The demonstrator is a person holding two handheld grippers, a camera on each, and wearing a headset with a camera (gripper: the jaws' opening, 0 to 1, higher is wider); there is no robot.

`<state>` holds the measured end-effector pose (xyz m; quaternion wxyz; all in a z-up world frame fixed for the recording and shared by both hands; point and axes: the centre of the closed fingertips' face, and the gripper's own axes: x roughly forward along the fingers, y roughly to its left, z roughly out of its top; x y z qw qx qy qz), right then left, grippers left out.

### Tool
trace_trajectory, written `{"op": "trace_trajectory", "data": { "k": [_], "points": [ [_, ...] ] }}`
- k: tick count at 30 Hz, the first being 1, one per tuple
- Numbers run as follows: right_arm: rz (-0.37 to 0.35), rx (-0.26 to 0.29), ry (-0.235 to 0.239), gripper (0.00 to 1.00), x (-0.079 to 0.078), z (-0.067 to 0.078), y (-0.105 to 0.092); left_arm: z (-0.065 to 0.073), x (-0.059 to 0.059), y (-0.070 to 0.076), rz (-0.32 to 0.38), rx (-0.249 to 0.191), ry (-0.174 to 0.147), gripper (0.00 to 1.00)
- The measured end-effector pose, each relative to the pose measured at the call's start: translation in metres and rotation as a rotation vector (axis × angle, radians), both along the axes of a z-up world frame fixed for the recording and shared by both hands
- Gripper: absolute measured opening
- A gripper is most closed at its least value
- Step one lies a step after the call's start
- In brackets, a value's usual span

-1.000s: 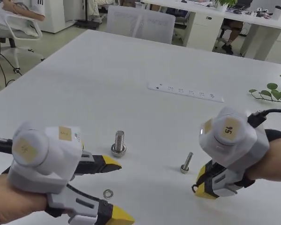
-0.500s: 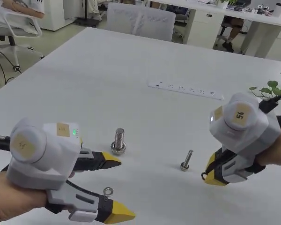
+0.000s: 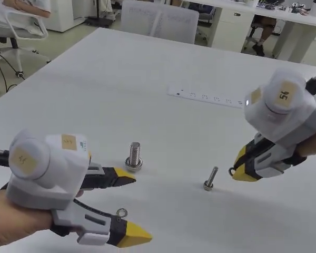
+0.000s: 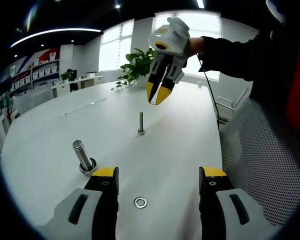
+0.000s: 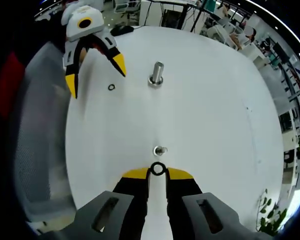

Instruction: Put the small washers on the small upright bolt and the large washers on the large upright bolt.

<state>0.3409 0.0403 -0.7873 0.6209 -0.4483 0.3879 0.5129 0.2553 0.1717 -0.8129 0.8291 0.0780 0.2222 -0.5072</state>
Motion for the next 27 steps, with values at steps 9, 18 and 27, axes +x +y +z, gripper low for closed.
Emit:
{"op": "trace_trajectory", "data": {
  "k": [9, 18, 27],
  "points": [
    [0.034, 0.011, -0.011, 0.13, 0.003, 0.01, 0.015, 0.003, 0.0, 0.002, 0.013, -0.01, -0.006, 0.64],
    [0.063, -0.009, 0.005, 0.13, 0.006, 0.004, 0.021, 0.004, 0.0, 0.004, 0.022, -0.021, -0.01, 0.64],
    [0.08, -0.029, 0.039, 0.13, 0.007, -0.007, 0.026, 0.005, 0.0, 0.007, 0.03, -0.028, -0.01, 0.64]
  ]
}}
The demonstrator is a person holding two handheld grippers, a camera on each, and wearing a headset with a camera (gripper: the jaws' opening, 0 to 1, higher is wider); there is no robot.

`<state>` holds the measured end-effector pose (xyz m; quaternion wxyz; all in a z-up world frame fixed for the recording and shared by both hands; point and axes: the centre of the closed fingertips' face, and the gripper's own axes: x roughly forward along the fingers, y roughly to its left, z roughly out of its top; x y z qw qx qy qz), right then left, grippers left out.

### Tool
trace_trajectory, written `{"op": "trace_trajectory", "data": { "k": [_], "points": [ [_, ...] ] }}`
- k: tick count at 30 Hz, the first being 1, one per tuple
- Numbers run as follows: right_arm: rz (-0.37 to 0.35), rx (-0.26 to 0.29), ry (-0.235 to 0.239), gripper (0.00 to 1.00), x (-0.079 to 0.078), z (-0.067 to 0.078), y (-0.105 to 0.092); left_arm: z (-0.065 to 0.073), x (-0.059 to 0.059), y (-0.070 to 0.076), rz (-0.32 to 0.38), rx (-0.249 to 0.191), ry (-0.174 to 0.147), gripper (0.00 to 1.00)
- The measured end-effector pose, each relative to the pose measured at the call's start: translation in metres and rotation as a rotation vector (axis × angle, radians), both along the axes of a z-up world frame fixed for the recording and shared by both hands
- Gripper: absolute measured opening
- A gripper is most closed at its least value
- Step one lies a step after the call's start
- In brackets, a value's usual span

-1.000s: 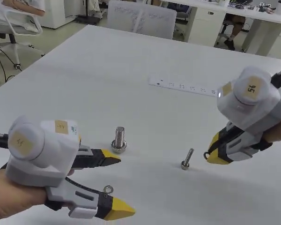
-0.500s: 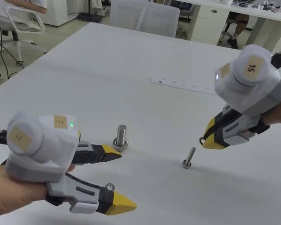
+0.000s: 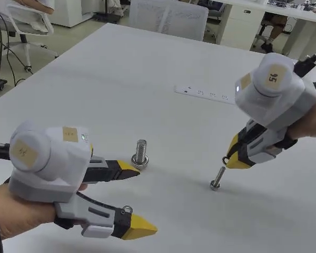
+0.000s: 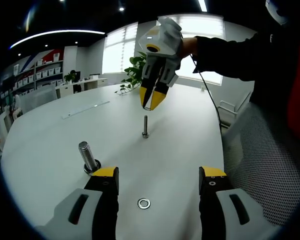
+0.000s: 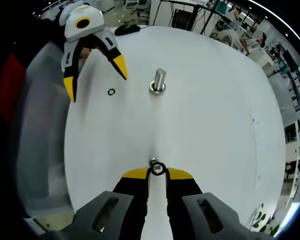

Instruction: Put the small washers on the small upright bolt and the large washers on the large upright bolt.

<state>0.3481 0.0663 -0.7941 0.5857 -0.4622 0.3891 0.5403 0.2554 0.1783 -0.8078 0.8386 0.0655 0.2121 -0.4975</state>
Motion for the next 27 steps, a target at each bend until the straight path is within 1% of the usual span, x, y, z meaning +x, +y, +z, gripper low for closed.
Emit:
{"op": "trace_trajectory", "data": {
  "k": [8, 17, 27],
  "points": [
    [0.006, -0.019, 0.025, 0.13, 0.0, -0.007, 0.0, 0.0, 0.001, 0.001, 0.003, -0.003, 0.002, 0.64],
    [0.004, -0.031, 0.034, 0.13, 0.004, -0.013, -0.003, -0.001, 0.001, 0.001, 0.002, -0.001, 0.006, 0.64],
    [0.002, -0.032, 0.043, 0.13, 0.004, -0.018, -0.003, -0.002, 0.001, 0.002, 0.003, 0.001, 0.007, 0.64]
  ]
}}
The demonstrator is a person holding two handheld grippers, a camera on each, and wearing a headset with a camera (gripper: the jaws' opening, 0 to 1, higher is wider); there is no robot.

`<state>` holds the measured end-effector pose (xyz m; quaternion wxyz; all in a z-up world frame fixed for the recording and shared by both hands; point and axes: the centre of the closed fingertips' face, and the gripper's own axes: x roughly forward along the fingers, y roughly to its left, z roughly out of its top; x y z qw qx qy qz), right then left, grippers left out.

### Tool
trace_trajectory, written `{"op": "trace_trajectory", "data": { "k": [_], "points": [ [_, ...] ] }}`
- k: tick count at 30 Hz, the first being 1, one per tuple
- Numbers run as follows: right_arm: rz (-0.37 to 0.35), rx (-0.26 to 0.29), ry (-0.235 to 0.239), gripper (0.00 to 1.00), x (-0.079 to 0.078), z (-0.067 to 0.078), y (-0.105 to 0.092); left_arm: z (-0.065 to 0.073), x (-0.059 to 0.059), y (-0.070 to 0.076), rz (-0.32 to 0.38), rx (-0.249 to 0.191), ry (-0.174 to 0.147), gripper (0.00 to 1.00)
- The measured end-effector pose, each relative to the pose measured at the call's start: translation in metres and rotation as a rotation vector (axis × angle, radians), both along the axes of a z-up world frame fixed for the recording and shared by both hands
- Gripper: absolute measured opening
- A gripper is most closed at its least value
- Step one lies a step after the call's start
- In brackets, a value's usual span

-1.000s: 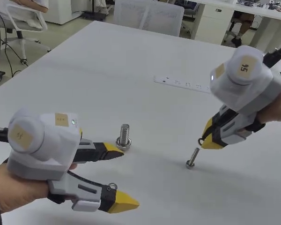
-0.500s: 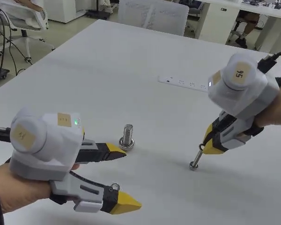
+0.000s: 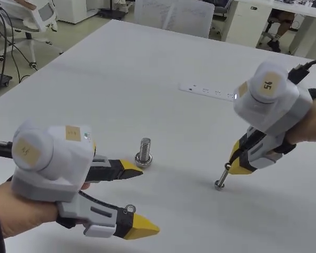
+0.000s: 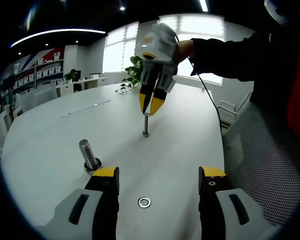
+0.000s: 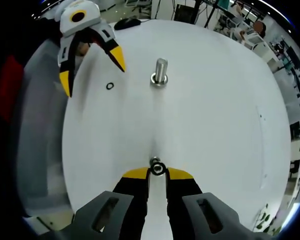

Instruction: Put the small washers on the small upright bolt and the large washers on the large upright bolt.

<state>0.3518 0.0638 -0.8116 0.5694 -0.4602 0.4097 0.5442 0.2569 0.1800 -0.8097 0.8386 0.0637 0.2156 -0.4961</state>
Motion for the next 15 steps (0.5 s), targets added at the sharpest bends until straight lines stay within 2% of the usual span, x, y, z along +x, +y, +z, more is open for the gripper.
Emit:
{"op": "trace_trajectory", "data": {
  "k": [9, 15],
  "points": [
    [-0.007, -0.001, 0.016, 0.13, 0.0, -0.01, 0.0, -0.001, 0.001, 0.001, 0.003, 0.001, 0.002, 0.63],
    [-0.009, -0.013, 0.031, 0.13, 0.0, -0.024, 0.0, -0.002, 0.001, 0.001, 0.005, 0.003, 0.003, 0.63]
  ]
}}
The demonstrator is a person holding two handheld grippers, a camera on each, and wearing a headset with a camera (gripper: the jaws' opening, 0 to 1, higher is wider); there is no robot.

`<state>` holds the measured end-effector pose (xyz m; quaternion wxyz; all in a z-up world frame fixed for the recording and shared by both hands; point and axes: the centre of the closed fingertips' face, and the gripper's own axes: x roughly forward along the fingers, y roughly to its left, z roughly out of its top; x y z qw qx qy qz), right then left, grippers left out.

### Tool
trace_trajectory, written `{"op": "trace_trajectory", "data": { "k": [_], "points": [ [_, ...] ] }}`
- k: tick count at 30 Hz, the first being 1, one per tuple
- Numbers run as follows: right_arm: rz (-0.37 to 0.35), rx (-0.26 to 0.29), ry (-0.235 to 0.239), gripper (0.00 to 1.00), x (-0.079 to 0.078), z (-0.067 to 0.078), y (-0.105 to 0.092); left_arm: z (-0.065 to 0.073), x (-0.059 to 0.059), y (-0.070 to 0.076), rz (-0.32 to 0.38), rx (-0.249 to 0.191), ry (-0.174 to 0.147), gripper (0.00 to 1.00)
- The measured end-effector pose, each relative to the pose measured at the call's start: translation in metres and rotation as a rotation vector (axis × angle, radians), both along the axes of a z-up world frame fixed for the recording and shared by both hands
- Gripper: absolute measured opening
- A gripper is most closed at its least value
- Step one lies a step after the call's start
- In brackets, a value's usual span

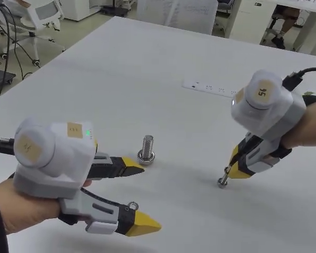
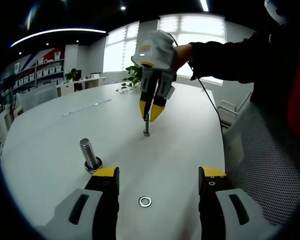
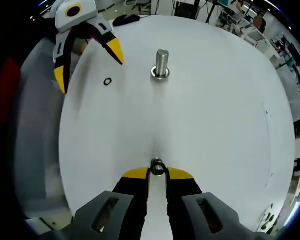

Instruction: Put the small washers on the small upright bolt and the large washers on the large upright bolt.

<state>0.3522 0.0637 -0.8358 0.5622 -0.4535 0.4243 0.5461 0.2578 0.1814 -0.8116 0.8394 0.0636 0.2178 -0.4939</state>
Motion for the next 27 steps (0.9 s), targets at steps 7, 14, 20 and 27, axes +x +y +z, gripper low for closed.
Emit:
{"op": "trace_trajectory", "data": {
  "k": [7, 14, 20, 27],
  "points": [
    [-0.01, 0.0, 0.022, 0.14, 0.001, -0.015, 0.0, -0.001, 0.0, 0.001, 0.004, 0.001, 0.002, 0.63],
    [-0.02, -0.002, 0.034, 0.13, -0.001, -0.021, -0.001, -0.002, 0.0, 0.001, 0.006, 0.003, 0.005, 0.63],
    [-0.029, 0.0, 0.04, 0.14, -0.002, -0.024, -0.001, -0.002, -0.001, 0.002, 0.006, 0.004, 0.008, 0.63],
    [-0.031, 0.006, 0.038, 0.14, -0.003, -0.024, -0.001, -0.002, -0.001, 0.002, 0.007, 0.004, 0.009, 0.63]
  ]
}}
